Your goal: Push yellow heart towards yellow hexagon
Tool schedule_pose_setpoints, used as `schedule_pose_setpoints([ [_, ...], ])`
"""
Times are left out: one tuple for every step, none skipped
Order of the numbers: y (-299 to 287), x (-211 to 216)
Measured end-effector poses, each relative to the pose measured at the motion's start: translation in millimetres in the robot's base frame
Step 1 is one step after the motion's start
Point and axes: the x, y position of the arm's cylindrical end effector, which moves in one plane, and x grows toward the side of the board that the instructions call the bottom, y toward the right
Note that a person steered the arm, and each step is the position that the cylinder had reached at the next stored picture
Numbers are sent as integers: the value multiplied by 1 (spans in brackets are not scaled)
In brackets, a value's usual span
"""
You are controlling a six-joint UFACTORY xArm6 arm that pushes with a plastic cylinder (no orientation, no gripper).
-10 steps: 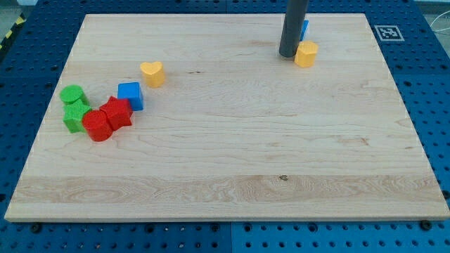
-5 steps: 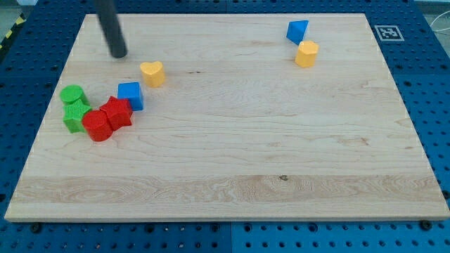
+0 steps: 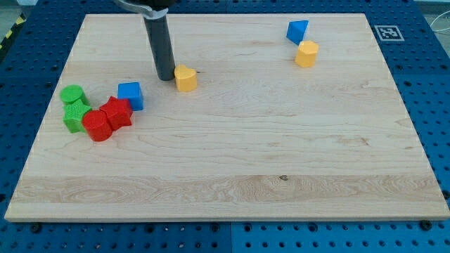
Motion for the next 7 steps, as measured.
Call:
schedule_pose_setpoints([
  [-3, 14],
  [18, 15],
  [47, 15],
  [67, 8],
  [77, -4],
  [81, -20],
  [110, -19],
])
